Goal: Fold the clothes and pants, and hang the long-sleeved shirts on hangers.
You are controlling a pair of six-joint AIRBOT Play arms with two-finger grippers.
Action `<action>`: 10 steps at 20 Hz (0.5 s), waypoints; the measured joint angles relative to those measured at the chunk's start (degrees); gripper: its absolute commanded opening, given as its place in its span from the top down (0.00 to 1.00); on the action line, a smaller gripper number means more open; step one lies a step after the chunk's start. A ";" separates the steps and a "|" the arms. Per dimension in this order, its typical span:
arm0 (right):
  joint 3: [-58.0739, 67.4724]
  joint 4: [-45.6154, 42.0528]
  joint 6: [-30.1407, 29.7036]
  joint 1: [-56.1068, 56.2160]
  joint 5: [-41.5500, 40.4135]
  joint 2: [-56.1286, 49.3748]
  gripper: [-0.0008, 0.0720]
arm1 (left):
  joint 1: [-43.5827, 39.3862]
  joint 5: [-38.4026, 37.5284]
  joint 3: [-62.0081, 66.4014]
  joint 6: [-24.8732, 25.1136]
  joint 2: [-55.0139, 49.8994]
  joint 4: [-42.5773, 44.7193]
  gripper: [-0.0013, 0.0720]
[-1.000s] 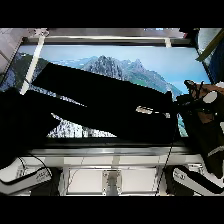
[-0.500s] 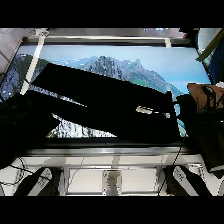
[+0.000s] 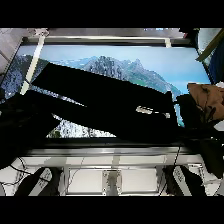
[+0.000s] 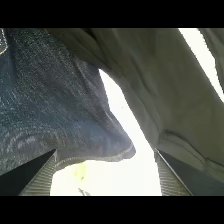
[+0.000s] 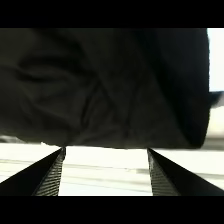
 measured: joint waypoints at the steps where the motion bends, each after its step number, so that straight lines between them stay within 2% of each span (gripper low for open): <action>1: -0.68 -1.11 0.46 -0.44 -0.35 0.20 0.22 | 0.00 0.76 -0.42 -0.39 -1.64 -0.79 0.02; 7: -2.19 -4.33 1.62 -8.98 -2.47 0.28 0.22 | -0.13 4.09 -1.29 2.71 -12.98 -10.75 0.02; 10: -2.54 -3.52 1.57 -11.10 -3.82 -1.51 0.22 | -0.17 6.84 -1.38 4.28 -15.21 -14.73 0.02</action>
